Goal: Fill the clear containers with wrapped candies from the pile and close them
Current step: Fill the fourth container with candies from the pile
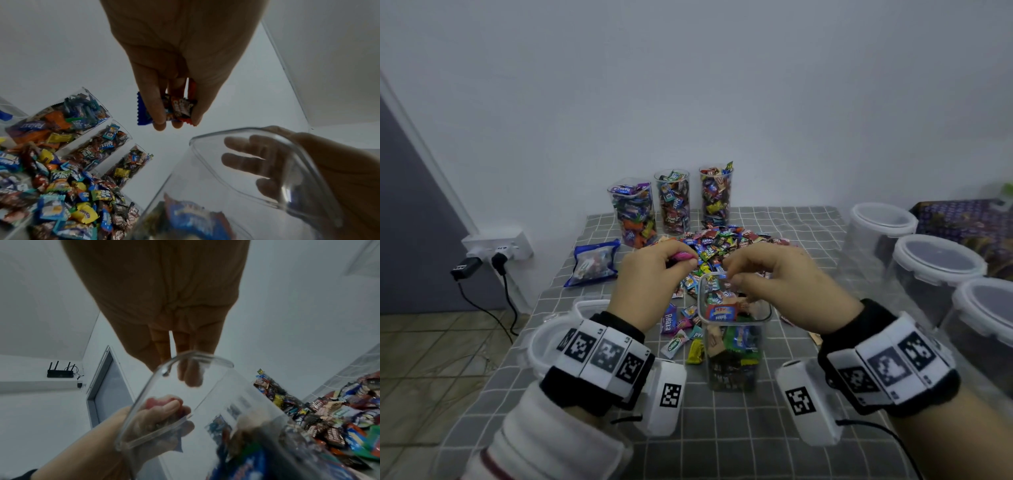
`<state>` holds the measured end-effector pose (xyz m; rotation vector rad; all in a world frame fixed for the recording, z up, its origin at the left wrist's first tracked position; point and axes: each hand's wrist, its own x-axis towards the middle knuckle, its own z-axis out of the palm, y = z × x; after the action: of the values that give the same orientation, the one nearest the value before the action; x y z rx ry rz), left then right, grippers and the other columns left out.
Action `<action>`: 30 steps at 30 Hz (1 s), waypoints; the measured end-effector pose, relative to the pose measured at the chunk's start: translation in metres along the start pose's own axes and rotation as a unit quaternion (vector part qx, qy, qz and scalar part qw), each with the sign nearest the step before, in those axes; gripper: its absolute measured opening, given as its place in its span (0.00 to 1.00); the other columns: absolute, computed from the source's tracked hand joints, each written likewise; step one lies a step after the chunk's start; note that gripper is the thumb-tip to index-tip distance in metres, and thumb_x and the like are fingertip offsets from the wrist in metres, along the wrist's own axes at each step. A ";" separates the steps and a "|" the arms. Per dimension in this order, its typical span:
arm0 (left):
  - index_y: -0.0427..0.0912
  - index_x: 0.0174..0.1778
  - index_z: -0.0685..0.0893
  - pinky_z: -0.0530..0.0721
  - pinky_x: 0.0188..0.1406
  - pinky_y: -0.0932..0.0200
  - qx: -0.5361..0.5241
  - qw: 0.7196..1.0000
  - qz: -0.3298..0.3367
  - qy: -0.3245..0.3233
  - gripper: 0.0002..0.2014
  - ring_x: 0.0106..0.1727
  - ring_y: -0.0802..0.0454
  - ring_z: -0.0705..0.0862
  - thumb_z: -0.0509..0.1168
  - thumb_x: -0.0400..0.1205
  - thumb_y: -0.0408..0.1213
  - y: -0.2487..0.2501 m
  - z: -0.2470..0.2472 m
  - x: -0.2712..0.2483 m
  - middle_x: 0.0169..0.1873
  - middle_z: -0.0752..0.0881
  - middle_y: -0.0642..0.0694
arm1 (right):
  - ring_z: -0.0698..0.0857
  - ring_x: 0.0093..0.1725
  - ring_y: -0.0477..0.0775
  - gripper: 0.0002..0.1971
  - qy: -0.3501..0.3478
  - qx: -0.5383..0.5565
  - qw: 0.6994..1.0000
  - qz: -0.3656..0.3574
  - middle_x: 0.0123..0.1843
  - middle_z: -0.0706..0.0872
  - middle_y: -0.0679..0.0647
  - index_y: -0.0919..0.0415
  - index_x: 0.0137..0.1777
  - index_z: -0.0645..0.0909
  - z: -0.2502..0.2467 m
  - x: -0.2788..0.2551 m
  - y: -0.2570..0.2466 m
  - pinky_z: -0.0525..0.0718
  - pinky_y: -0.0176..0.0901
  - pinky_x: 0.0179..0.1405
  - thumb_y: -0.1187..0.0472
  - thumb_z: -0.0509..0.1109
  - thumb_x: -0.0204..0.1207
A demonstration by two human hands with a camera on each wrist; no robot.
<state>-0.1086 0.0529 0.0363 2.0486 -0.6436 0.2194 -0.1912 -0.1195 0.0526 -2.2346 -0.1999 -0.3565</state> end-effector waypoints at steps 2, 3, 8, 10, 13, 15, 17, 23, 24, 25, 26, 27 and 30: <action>0.49 0.42 0.87 0.84 0.50 0.51 0.000 1.000 -0.002 0.002 0.03 0.42 0.56 0.84 0.70 0.79 0.37 0.002 -0.001 0.000 0.37 0.86 0.55 | 0.83 0.53 0.44 0.06 0.068 0.041 0.997 -0.014 0.52 0.86 0.45 0.42 0.43 0.80 0.004 -0.007 0.005 0.84 0.51 0.54 0.57 0.71 0.73; 0.49 0.42 0.87 0.84 0.50 0.51 -0.002 1.000 -0.002 0.002 0.03 0.42 0.56 0.84 0.69 0.79 0.37 0.003 -0.002 0.000 0.37 0.87 0.54 | 0.81 0.58 0.41 0.08 0.087 0.054 0.995 -0.005 0.55 0.84 0.41 0.40 0.48 0.79 0.006 -0.010 0.009 0.82 0.48 0.58 0.51 0.72 0.70; 0.55 0.40 0.85 0.83 0.45 0.59 -0.028 0.999 0.017 0.012 0.06 0.39 0.61 0.84 0.70 0.79 0.37 0.013 -0.005 0.002 0.35 0.86 0.60 | 0.72 0.66 0.25 0.47 0.015 0.145 0.986 0.083 0.70 0.70 0.34 0.38 0.72 0.60 0.021 -0.026 0.034 0.72 0.28 0.63 0.38 0.76 0.50; 0.54 0.40 0.86 0.83 0.44 0.60 -0.041 0.999 0.029 0.008 0.05 0.39 0.63 0.83 0.70 0.79 0.37 0.019 -0.003 0.001 0.36 0.86 0.60 | 0.74 0.62 0.22 0.53 -0.022 0.194 0.976 0.100 0.69 0.69 0.32 0.38 0.74 0.55 0.027 -0.028 0.040 0.76 0.25 0.59 0.42 0.81 0.49; 0.56 0.40 0.86 0.83 0.44 0.62 -0.067 0.997 0.046 -0.008 0.06 0.38 0.66 0.82 0.70 0.79 0.38 0.029 0.000 -0.002 0.36 0.87 0.59 | 0.79 0.66 0.41 0.49 -0.037 0.209 0.970 0.119 0.70 0.73 0.41 0.28 0.68 0.58 0.033 -0.028 0.047 0.81 0.48 0.66 0.41 0.83 0.48; 0.56 0.39 0.86 0.82 0.43 0.64 -0.072 0.995 0.055 -0.030 0.07 0.37 0.67 0.82 0.70 0.79 0.37 0.035 0.004 -0.004 0.35 0.86 0.59 | 0.82 0.64 0.47 0.46 -0.029 0.213 0.969 0.124 0.68 0.75 0.46 0.28 0.65 0.60 0.033 -0.027 0.046 0.81 0.54 0.65 0.42 0.82 0.48; 0.54 0.39 0.87 0.80 0.41 0.68 -0.065 0.995 0.063 -0.053 0.06 0.37 0.66 0.81 0.70 0.78 0.36 0.039 0.010 -0.006 0.33 0.86 0.59 | 0.83 0.62 0.48 0.46 -0.026 0.210 0.970 0.119 0.66 0.77 0.47 0.33 0.67 0.62 0.032 -0.026 0.046 0.82 0.56 0.63 0.42 0.82 0.47; 0.50 0.43 0.88 0.82 0.45 0.59 -0.021 0.991 0.059 -0.115 0.03 0.40 0.61 0.83 0.70 0.78 0.39 0.039 0.024 -0.010 0.35 0.87 0.53 | 0.83 0.64 0.46 0.41 -0.026 0.217 0.971 0.101 0.65 0.80 0.47 0.38 0.65 0.68 0.030 -0.027 0.045 0.82 0.58 0.64 0.47 0.84 0.51; 0.49 0.43 0.89 0.82 0.46 0.58 -0.020 0.991 0.057 -0.122 0.03 0.40 0.61 0.83 0.70 0.78 0.39 0.038 0.025 -0.010 0.36 0.88 0.53 | 0.82 0.64 0.46 0.41 -0.024 0.219 0.970 0.098 0.64 0.81 0.45 0.39 0.65 0.68 0.031 -0.028 0.044 0.82 0.58 0.64 0.48 0.84 0.52; 0.50 0.44 0.89 0.83 0.46 0.58 -0.019 0.990 0.058 -0.128 0.03 0.40 0.61 0.84 0.70 0.78 0.39 0.038 0.025 -0.011 0.36 0.88 0.53 | 0.83 0.64 0.45 0.40 -0.022 0.221 0.970 0.098 0.63 0.82 0.43 0.40 0.65 0.69 0.030 -0.028 0.043 0.81 0.58 0.64 0.48 0.84 0.52; 0.50 0.45 0.89 0.83 0.46 0.60 -0.018 0.989 0.059 -0.132 0.03 0.40 0.63 0.84 0.70 0.78 0.39 0.038 0.025 -0.011 0.37 0.88 0.54 | 0.82 0.63 0.44 0.41 -0.022 0.221 0.970 0.099 0.63 0.82 0.42 0.40 0.65 0.68 0.030 -0.028 0.043 0.81 0.57 0.64 0.48 0.83 0.52; 0.51 0.46 0.89 0.83 0.45 0.63 -0.019 0.988 0.059 -0.138 0.04 0.41 0.64 0.84 0.70 0.78 0.39 0.038 0.025 -0.012 0.37 0.89 0.54 | 0.82 0.63 0.42 0.41 -0.022 0.219 0.970 0.100 0.62 0.82 0.41 0.41 0.66 0.68 0.030 -0.028 0.042 0.81 0.55 0.65 0.48 0.83 0.51; 0.54 0.49 0.89 0.86 0.48 0.61 -0.042 0.986 0.042 -0.154 0.07 0.40 0.63 0.87 0.71 0.78 0.38 0.038 0.024 -0.012 0.38 0.90 0.54 | 0.80 0.66 0.41 0.46 -0.021 0.211 0.972 0.104 0.65 0.81 0.40 0.41 0.70 0.65 0.030 -0.028 0.044 0.80 0.53 0.67 0.46 0.83 0.51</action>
<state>-0.1412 0.0215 0.0474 1.9937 -0.9131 -0.0777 -0.2009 -0.1245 -0.0069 -1.8224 -0.0549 -0.1356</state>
